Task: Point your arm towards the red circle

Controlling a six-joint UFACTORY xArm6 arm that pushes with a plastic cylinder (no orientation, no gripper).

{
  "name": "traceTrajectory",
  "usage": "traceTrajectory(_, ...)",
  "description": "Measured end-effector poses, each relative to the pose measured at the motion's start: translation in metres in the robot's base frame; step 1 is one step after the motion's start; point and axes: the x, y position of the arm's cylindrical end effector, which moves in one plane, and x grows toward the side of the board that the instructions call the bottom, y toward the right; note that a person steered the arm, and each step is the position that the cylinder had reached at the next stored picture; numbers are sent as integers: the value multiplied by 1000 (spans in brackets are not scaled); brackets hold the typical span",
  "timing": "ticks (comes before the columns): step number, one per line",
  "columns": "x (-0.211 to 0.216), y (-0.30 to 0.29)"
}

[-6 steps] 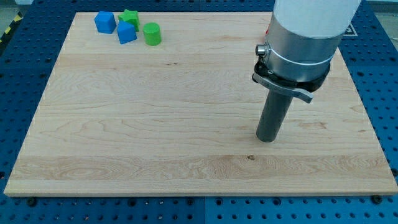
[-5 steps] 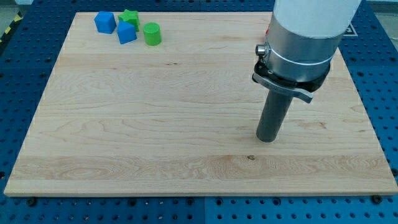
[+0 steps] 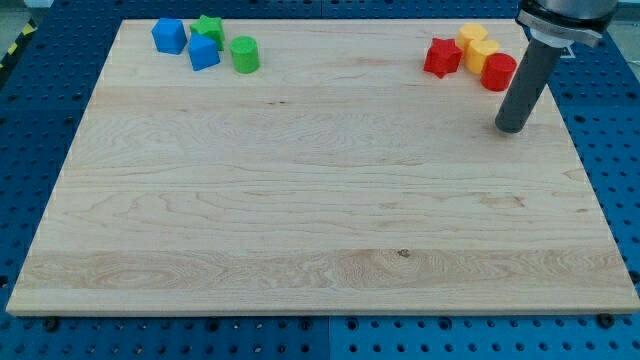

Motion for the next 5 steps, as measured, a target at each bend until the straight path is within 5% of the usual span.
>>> traceTrajectory(2, -47, 60)
traceTrajectory(5, -106, 54)
